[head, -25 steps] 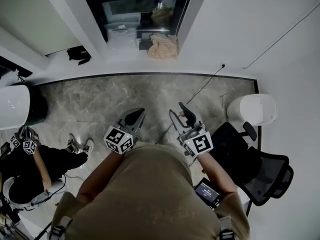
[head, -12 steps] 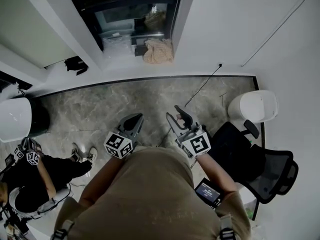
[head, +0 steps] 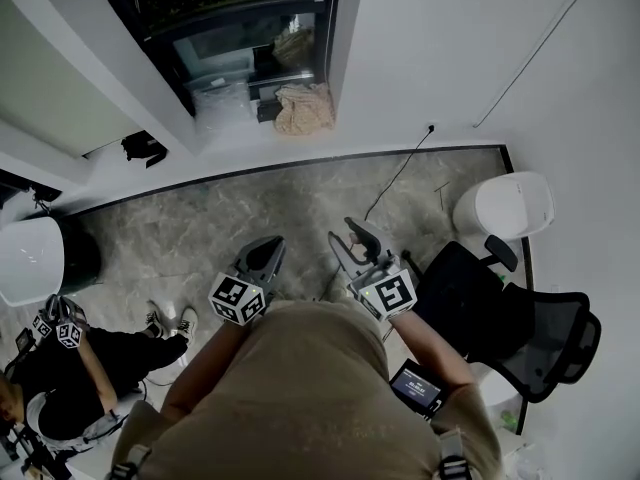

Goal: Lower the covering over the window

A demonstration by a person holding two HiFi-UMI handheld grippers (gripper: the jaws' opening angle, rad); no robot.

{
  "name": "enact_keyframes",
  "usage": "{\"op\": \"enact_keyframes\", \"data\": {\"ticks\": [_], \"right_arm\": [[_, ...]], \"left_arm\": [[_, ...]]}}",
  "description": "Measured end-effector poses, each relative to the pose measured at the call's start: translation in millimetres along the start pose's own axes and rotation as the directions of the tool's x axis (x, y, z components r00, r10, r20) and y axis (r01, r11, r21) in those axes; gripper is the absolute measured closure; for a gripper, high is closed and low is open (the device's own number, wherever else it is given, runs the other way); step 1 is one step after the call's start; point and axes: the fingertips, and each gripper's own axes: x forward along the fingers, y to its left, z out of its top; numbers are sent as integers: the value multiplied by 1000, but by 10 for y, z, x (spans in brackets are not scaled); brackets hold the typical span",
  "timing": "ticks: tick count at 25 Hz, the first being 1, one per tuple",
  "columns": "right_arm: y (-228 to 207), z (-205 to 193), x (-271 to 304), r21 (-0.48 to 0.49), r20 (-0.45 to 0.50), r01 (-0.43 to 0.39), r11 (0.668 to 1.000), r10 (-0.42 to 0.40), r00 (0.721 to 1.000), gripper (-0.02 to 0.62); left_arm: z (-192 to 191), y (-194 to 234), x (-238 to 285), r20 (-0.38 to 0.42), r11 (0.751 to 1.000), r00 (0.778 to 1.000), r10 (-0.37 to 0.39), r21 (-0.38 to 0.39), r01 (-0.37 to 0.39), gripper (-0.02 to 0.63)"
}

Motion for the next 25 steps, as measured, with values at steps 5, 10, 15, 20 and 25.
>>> {"op": "enact_keyframes", "data": {"ticks": [5,10,15,20,25], "right_arm": [[-190,-52,-45,-19,-33,31,999,-31,999,439],[-302,-49,-96,-1,-31,49,999,-49,998,440],[-340,47,-52,-18,5,48,999,-47,999,440],[-378,124,-49,-33,14,84,996,-84,996,446],[-402,198,29,-59,61,78,995,-75,995,456]], "left_arm": [[12,-33,160,-9,1000,1000,-10,12,10,591],[0,-62,193,-24,1000,1000,6,9,-6,591],[0,-45,230,-32,1000,999,15,15,-15,591],[84,-31,165,-21,999,1000,23,25,-22,591],[65,26,181,-4,999,999,32,19,-32,591]]}}
